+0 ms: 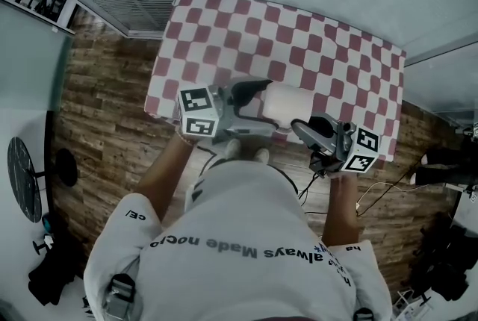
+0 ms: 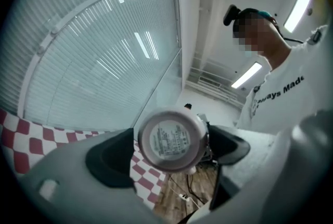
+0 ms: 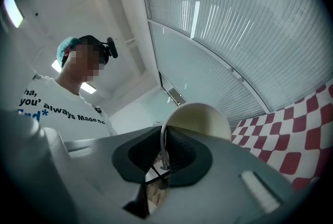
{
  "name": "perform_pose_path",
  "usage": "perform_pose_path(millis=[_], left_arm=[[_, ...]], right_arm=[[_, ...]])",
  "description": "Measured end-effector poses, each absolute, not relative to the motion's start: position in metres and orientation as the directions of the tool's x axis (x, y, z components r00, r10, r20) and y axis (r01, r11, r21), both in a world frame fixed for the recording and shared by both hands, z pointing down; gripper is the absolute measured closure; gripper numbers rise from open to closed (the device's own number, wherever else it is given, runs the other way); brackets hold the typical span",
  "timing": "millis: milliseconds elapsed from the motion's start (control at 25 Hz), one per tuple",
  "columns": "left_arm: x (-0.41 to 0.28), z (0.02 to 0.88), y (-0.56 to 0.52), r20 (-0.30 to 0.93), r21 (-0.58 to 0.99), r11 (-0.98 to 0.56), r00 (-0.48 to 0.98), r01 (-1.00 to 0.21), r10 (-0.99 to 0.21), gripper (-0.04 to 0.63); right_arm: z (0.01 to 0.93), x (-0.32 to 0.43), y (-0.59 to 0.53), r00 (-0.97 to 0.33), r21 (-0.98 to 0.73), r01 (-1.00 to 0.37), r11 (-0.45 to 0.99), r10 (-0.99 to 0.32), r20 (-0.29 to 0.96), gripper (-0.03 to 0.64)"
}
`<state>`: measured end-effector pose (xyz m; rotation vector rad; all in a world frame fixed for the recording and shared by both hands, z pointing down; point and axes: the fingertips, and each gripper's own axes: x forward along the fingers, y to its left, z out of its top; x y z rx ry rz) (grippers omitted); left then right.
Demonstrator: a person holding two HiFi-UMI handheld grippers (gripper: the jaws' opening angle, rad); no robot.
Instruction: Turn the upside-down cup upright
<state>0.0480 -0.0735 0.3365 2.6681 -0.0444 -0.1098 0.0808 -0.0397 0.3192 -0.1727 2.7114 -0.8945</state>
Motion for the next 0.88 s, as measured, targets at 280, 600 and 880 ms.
perform_pose_path(millis=[280, 600, 880], left_arm=[[0.0547, 0.3418, -0.0737, -0.052, 0.416, -0.909, 0.998, -0.005, -0.029, 0.167], [0.0532, 0.3347, -0.0755, -0.083, 0.441, -0.897, 0.996, 0.017, -0.021, 0.173], [0.0511, 0.3393, -0.0807, -0.102, 0.465, -0.886, 0.994, 0.009, -0.043, 0.178]], right_arm=[[0.3210, 0.0792, -0.0412, -0.953, -0.606, -0.013, 0.795, -0.194, -0.234, 0.589], [0.3165, 0.0766, -0.0393, -0.958, -0.595, 0.004, 0.804, -0.168, -0.233, 0.579], [0.3229, 0.0787, -0.0424, -0.975, -0.574, -0.108, 0.812, -0.199, -0.099, 0.470]])
